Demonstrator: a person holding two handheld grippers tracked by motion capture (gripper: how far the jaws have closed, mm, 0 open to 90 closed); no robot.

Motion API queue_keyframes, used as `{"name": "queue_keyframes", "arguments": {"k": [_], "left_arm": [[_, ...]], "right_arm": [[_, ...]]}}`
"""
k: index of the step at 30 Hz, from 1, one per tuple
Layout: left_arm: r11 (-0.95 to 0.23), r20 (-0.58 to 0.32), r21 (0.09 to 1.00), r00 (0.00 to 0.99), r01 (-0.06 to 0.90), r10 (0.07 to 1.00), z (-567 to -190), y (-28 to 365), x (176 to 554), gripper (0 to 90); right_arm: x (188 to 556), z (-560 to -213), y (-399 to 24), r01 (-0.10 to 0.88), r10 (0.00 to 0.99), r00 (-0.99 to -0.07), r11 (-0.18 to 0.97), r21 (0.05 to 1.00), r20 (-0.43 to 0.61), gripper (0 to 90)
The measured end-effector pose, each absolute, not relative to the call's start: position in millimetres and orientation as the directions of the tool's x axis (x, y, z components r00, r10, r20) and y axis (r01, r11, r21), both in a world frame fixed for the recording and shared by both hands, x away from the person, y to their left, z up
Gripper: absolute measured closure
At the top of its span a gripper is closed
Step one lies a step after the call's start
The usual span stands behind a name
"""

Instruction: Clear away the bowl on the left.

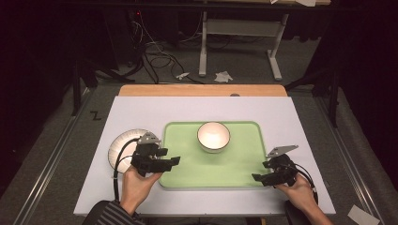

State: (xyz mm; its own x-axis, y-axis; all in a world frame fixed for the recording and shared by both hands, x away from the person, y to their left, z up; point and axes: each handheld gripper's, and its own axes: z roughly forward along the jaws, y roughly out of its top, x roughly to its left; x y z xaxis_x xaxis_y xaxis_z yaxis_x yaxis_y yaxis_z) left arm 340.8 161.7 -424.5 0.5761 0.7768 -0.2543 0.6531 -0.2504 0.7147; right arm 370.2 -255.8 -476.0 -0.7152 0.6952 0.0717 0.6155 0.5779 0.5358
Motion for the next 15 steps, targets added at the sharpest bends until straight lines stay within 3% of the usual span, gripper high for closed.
{"name": "queue_keyframes", "arguments": {"k": [15], "left_arm": [[-0.31, -0.261, 0.679, 0.613, 0.665, 0.746, -451, 146, 348, 38.1]], "right_arm": [[370, -476, -256, 0.61, 0.685, -0.724, 0.579, 0.542, 0.084, 32.2]]}}
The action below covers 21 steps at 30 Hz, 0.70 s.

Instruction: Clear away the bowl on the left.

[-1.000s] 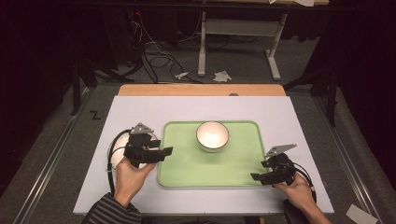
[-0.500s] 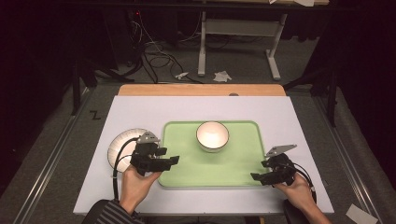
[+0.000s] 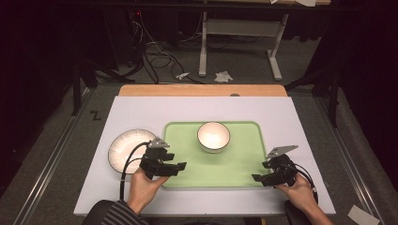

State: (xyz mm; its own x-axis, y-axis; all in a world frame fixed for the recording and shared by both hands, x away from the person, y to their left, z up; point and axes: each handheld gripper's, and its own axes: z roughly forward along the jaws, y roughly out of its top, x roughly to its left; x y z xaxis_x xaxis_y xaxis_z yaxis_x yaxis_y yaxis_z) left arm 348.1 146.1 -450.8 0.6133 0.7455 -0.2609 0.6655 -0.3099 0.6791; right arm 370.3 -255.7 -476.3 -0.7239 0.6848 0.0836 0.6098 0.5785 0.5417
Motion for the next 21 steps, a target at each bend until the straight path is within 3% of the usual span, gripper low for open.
{"name": "queue_keyframes", "arguments": {"k": [21], "left_arm": [[-0.406, -0.237, 0.611, 0.647, 0.679, 0.725, -471, 128, 348, 40.4]], "right_arm": [[369, -477, -255, 0.594, 0.669, -0.739, 0.597, 0.54, 0.073, 32.4]]}}
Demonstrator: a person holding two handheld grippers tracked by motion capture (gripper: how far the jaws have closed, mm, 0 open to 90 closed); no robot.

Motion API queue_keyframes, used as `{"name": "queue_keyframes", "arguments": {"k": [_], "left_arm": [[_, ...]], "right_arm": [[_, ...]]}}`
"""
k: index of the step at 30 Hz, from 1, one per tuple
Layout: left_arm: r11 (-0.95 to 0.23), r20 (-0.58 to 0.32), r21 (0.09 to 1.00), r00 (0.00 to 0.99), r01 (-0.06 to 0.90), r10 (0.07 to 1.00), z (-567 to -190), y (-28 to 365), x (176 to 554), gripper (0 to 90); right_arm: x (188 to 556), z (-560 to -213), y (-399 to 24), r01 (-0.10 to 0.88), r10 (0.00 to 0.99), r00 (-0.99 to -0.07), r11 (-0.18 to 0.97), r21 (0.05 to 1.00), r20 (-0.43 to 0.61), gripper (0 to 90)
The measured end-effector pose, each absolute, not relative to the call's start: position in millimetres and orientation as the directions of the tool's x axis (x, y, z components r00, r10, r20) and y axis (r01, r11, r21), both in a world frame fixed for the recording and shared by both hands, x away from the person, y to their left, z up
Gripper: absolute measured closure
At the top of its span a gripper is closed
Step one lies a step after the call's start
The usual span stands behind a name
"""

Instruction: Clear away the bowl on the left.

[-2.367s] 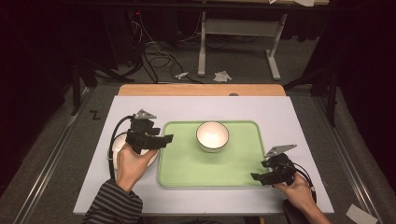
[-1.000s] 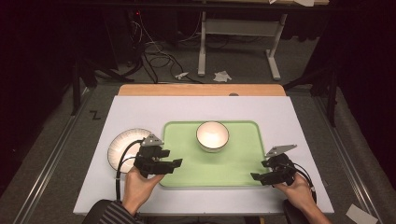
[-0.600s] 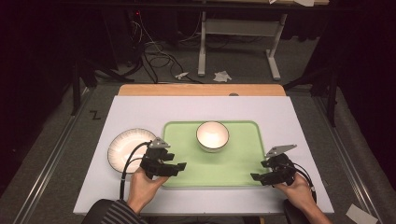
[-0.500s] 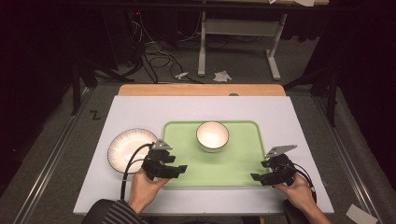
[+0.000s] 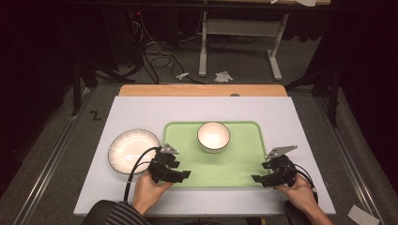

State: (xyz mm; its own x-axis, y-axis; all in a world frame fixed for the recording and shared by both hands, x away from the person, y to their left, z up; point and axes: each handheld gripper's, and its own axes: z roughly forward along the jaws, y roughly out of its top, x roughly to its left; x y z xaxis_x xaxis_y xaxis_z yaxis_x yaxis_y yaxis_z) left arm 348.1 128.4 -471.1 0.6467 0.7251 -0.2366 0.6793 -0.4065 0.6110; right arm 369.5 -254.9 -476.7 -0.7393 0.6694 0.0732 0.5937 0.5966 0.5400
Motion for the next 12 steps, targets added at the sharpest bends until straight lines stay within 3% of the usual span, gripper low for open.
{"name": "queue_keyframes", "arguments": {"k": [12], "left_arm": [[-0.38, -0.256, 0.611, 0.628, 0.694, 0.735, -471.8, 133.6, 350.1, 39.6]], "right_arm": [[369.6, -477.1, -254.2, 0.596, 0.672, -0.738, 0.601, 0.533, 0.067, 32.4]]}}
